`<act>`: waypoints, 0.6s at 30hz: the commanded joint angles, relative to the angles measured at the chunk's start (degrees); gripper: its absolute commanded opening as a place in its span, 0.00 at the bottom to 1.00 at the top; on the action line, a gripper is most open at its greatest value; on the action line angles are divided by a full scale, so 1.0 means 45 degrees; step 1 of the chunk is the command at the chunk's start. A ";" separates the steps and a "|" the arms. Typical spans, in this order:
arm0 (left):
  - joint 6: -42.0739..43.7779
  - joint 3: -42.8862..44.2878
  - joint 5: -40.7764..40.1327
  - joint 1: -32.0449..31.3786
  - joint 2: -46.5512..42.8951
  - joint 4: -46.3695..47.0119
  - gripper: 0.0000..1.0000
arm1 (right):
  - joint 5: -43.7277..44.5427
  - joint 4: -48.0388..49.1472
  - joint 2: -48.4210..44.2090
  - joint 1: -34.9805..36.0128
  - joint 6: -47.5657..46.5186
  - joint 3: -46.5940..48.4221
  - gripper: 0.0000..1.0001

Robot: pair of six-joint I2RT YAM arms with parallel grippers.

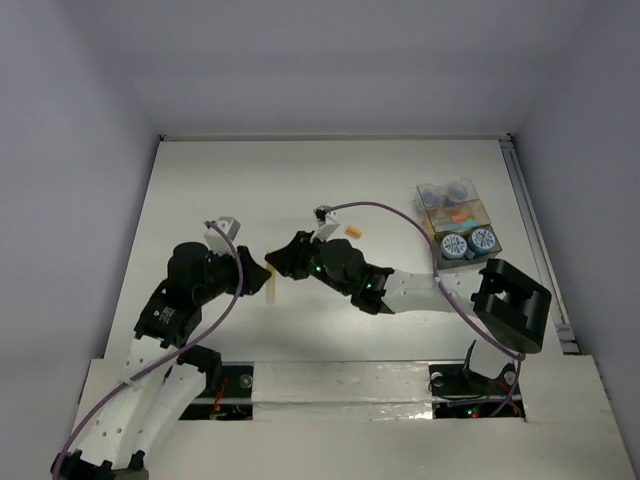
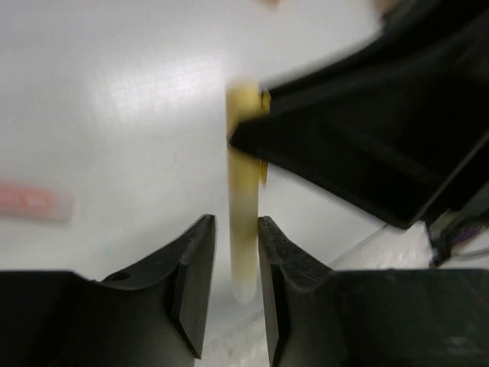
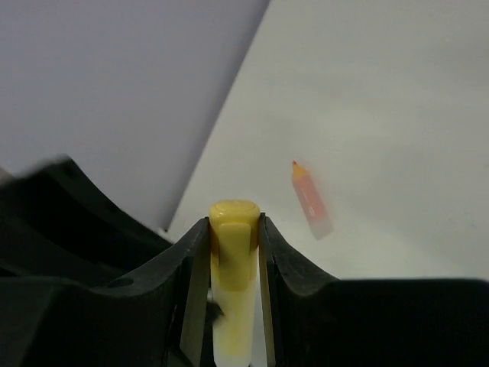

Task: Sort the stationery into containers
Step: Close the pen cap on the pen, then place the pen in the storage box.

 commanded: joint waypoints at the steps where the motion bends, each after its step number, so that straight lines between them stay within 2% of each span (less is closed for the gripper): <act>1: -0.0232 0.0616 -0.0283 0.0512 0.0132 0.5505 0.40 | -0.1924 -0.2526 -0.0576 -0.1025 -0.0872 -0.0583 0.00; 3: -0.0271 0.0537 -0.0144 0.0512 0.0113 0.5465 0.52 | -0.1711 -0.2429 -0.0926 -0.2272 -0.0989 -0.0426 0.00; 4: -0.0272 0.0518 -0.0143 0.0512 0.0074 0.5484 0.61 | -0.1264 -0.2428 -0.1104 -0.2705 -0.1048 -0.0368 0.00; 7: -0.0272 0.0498 0.0051 0.0512 0.0054 0.5504 0.75 | -0.0793 -0.2525 -0.1824 -0.4459 -0.1029 -0.0425 0.00; 9: -0.0272 0.0478 0.0188 0.0512 0.0015 0.5523 0.80 | -0.0578 -0.2623 -0.2333 -0.5264 -0.1145 -0.0600 0.00; 13: -0.0252 0.0459 0.0579 0.0512 -0.0063 0.5562 0.91 | 0.1469 -0.3872 -0.4012 -0.7178 -0.2120 -0.1069 0.00; 14: -0.0252 0.0440 0.0638 0.0512 -0.0102 0.5562 0.92 | 0.2306 -0.4241 -0.4596 -0.8091 -0.2452 -0.1360 0.00; 17: -0.0252 0.0420 0.0853 0.0512 -0.0238 0.5601 0.96 | 0.3249 -0.4595 -0.5399 -0.9541 -0.2824 -0.1772 0.00; 18: -0.0252 0.0420 0.0892 0.0512 -0.0278 0.5602 0.97 | 0.3368 -0.4789 -0.5519 -1.0493 -0.2807 -0.1909 0.00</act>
